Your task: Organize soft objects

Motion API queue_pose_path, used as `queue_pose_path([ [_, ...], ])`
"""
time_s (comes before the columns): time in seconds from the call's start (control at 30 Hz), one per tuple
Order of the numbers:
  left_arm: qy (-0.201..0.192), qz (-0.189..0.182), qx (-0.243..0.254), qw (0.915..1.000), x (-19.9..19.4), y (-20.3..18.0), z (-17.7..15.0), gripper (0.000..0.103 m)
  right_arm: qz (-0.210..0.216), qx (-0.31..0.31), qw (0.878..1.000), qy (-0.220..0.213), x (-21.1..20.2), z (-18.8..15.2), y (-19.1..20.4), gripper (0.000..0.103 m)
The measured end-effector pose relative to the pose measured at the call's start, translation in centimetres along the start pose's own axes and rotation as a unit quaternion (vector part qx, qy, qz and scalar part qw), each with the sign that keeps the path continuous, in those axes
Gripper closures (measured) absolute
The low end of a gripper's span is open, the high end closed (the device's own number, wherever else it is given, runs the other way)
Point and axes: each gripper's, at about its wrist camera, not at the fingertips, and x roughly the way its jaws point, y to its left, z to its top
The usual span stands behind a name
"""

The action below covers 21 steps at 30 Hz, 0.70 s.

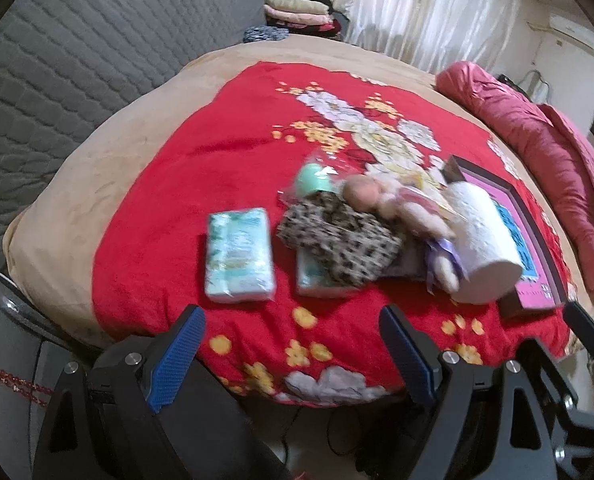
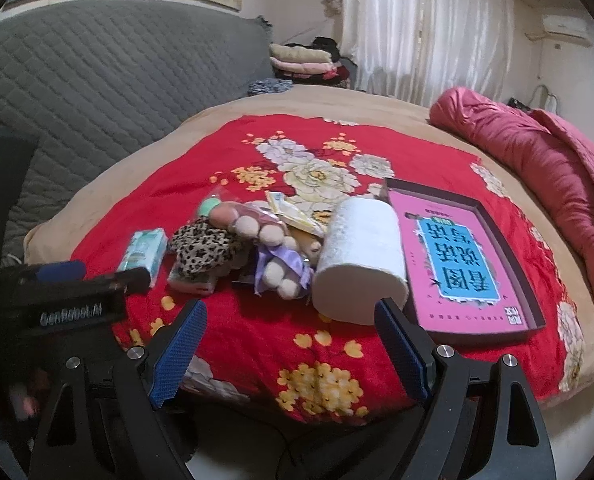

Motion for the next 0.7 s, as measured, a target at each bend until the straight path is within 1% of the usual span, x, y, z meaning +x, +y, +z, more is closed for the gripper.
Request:
queue_pose_path([
  [0.13, 0.009, 0.020, -0.020, 0.9996, 1.7, 2.2, 0.7, 0.015, 0.006, -0.010, 1.000, 0.001, 0.7, 0.1, 0.2, 0.017],
  [0.27, 0.032, 0.021, -0.039, 0.9985, 3.9, 3.5, 1.4, 0.015, 0.010, -0.006, 1.000, 0.006, 1.7, 0.5, 0.0, 0.017],
  [0.47, 0.046, 0.033, -0.047, 0.9973, 6.7, 4.0, 2.5, 0.015, 0.012, 0.006, 1.000, 0.012, 3.4, 1.3, -0.9, 0.017],
  [0.7, 0.062, 0.043, -0.051, 0.9958, 9.4, 4.0, 3.3, 0.015, 0.005, 0.031, 1.000, -0.001, 5.1, 3.8, -3.2, 0.017],
])
